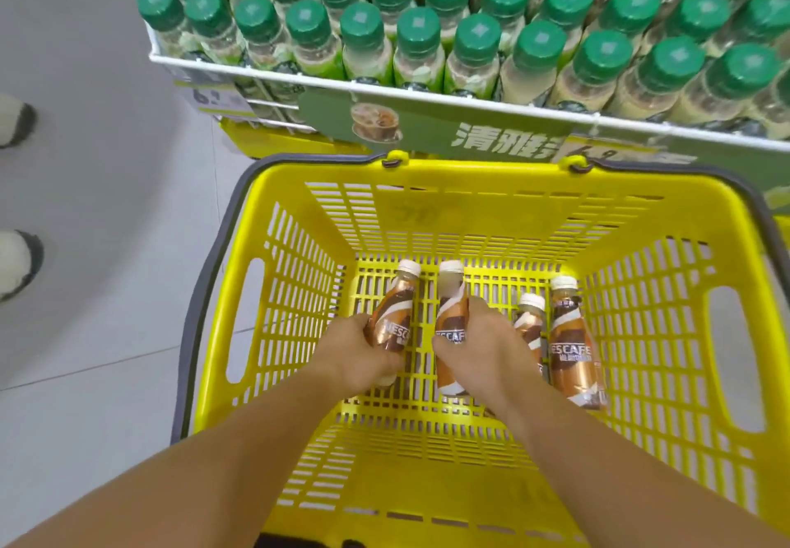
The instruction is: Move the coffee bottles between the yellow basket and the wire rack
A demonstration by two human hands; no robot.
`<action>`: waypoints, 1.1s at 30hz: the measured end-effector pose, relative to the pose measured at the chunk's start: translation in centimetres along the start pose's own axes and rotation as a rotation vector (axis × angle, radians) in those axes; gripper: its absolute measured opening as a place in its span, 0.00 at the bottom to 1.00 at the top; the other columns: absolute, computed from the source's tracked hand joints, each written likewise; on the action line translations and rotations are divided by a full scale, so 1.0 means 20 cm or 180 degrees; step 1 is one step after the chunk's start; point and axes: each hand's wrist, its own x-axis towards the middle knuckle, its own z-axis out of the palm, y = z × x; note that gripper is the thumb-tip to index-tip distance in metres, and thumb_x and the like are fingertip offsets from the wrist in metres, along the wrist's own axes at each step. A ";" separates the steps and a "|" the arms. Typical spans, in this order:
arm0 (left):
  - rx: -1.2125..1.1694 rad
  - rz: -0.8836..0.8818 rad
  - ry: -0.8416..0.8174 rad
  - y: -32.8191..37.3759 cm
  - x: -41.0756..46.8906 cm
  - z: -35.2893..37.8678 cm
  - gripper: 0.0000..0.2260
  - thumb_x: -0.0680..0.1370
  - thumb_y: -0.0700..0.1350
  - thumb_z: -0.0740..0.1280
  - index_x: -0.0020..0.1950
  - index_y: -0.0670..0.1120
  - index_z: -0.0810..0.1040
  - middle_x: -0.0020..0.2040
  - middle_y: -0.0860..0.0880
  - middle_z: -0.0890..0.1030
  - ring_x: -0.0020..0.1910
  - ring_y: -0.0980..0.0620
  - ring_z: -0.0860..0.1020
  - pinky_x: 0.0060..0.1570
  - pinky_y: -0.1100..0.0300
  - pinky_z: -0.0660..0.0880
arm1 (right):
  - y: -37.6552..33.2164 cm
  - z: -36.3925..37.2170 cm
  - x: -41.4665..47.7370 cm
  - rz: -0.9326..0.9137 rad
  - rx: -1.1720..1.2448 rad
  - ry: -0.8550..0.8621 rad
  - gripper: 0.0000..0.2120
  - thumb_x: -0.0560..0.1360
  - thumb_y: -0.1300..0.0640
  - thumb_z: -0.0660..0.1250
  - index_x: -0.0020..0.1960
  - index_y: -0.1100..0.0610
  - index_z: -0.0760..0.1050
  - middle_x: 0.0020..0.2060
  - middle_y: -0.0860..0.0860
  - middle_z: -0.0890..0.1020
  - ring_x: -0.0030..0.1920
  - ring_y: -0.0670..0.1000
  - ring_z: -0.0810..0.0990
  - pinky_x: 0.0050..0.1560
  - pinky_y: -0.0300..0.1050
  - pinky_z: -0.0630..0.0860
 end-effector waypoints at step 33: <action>-0.1022 0.2535 0.0292 2.19 -3.00 -2.02 0.21 0.70 0.26 0.74 0.56 0.44 0.76 0.38 0.56 0.86 0.34 0.63 0.81 0.36 0.72 0.75 | -2.02 -3.17 -2.13 -0.1369 0.0549 0.1681 0.11 0.71 0.49 0.70 0.49 0.39 0.70 0.41 0.42 0.80 0.40 0.41 0.78 0.41 0.44 0.77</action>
